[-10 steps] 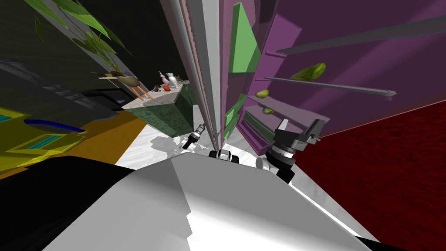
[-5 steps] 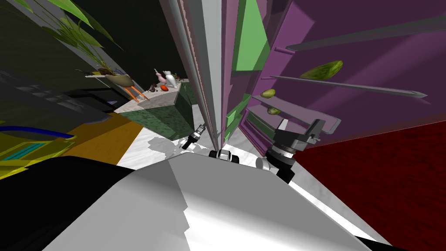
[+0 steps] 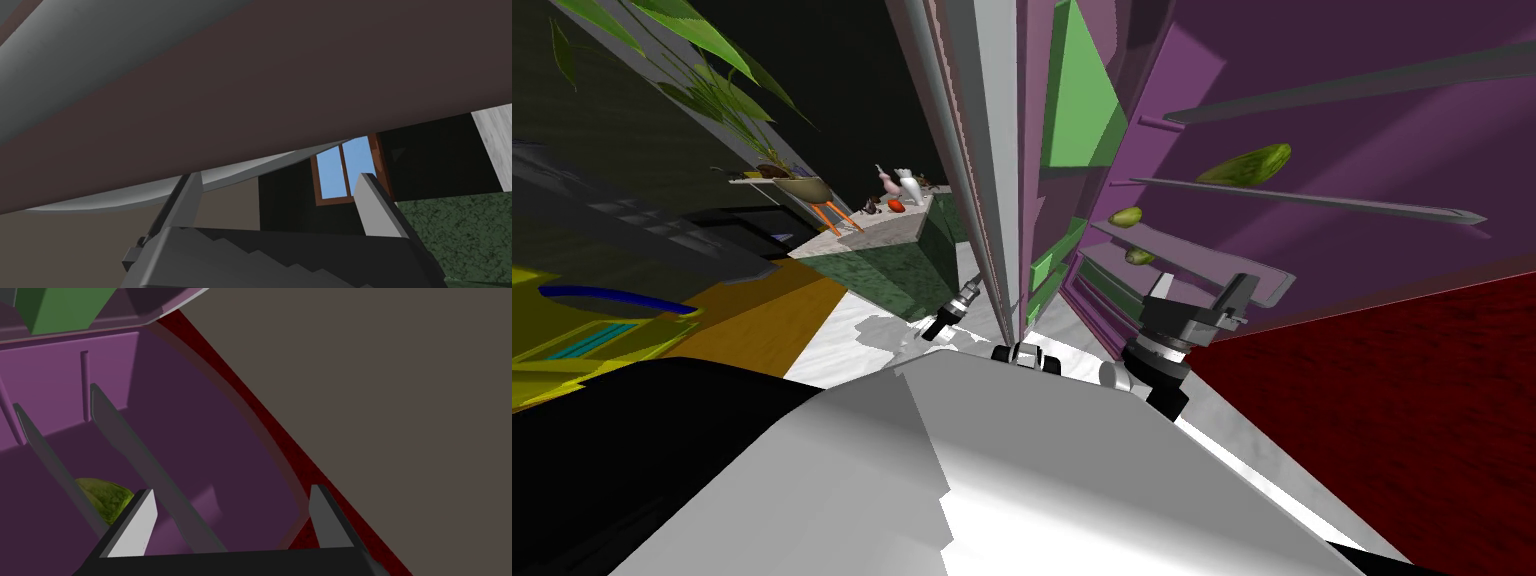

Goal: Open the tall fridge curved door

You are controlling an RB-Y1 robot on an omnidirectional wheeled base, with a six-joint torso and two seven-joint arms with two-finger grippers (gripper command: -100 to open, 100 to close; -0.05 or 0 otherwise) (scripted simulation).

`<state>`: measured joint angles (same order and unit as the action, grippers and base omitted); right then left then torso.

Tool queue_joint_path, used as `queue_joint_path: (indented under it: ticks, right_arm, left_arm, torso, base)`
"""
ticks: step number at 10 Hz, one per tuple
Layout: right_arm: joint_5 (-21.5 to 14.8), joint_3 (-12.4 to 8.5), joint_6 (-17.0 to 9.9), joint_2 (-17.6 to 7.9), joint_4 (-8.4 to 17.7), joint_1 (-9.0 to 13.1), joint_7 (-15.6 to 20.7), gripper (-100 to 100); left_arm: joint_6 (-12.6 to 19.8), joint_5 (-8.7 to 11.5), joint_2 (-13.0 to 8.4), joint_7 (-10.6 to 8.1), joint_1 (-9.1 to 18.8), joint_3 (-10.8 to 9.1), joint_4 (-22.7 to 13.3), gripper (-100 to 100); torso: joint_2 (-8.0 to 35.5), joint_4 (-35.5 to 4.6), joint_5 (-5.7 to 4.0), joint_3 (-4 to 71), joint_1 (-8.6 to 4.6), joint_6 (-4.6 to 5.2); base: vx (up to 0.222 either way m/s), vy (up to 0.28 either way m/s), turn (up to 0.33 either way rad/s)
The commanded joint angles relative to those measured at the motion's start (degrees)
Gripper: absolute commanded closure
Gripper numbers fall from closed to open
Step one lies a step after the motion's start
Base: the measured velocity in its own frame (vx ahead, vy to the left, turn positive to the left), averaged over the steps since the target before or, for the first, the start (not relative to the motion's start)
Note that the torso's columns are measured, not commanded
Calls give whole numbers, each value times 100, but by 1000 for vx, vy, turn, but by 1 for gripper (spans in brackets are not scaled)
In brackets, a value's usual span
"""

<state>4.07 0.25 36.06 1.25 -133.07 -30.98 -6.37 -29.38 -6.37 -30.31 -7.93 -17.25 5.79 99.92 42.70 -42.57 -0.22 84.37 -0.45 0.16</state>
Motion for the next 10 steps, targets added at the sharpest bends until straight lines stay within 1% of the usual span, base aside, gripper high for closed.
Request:
queue_joint_path:
  ticks: [1, 3, 4, 5, 10]
  right_arm:
    - [0, 0, 0, 0, 0, 0, 0, 0]
    - [0, 0, 0, 0, 0, 0, 0, 0]
    - [0, 0, 0, 0, 0, 0, 0, 0]
    - [0, 0, 0, 0, 0, 0, 0, 0]
    - [0, 0, 0, 0, 0, 0, 0, 0]
  left_arm:
    - [101, 59, -153, -145, -7, -35, 266, -100]
    - [228, 108, -281, -255, -50, -78, 469, -100]
    - [189, 93, -241, -216, -28, -69, 345, -100]
    - [208, 97, -248, -228, -35, -76, 355, 0]
    - [217, 105, -248, -231, -26, -96, 350, 0]
  torso:
    - [-9, 6, 6, 3, 14, -4]
    - [-17, 12, 8, 8, 15, -6]
    - [-18, 13, 9, 8, 16, -9]
    - [-20, 17, 12, 8, 22, -10]
    - [-41, 29, 22, 19, 44, -16]
  base:
    - [8, -4, 32]
    - [8, -3, 30]
    - [0, 0, 0]
    - [0, 0, 0]
    - [0, 0, 0]
